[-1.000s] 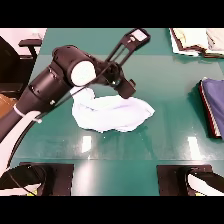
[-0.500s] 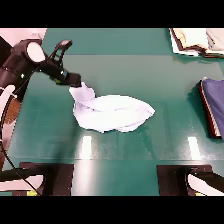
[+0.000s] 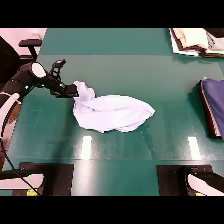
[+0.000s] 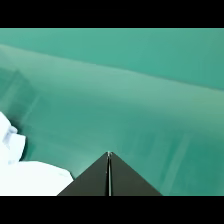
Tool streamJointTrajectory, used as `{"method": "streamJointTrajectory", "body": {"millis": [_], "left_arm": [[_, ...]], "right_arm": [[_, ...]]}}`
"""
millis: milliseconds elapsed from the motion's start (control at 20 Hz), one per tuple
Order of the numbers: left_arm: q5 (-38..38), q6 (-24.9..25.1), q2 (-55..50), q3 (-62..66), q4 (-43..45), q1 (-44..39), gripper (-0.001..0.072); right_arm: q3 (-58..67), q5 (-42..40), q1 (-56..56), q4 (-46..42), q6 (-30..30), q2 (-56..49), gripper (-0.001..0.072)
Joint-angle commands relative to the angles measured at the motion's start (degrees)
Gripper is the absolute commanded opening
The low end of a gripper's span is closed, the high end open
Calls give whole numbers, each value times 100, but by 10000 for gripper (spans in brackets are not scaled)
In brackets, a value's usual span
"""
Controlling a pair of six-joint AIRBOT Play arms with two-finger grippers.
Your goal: Fold the shirts.
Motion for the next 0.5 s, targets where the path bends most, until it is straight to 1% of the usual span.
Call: {"method": "streamJointTrajectory", "body": {"millis": [0,100,200,300,450], "left_arm": [[-26,-31,-214,-59,72,22,531],[28,-125,-310,-57,251,24,531],[114,-240,-404,-57,236,22,531],[243,-236,-511,-57,-63,22,531],[739,-238,-601,-57,-372,22,530]], "right_arm": [[-238,-20,2,24,0,4,15],[-308,-17,2,26,2,11,15],[-328,-22,2,24,0,15,15],[-328,-42,2,24,2,15,15],[-328,-37,2,24,2,15,15]]}}
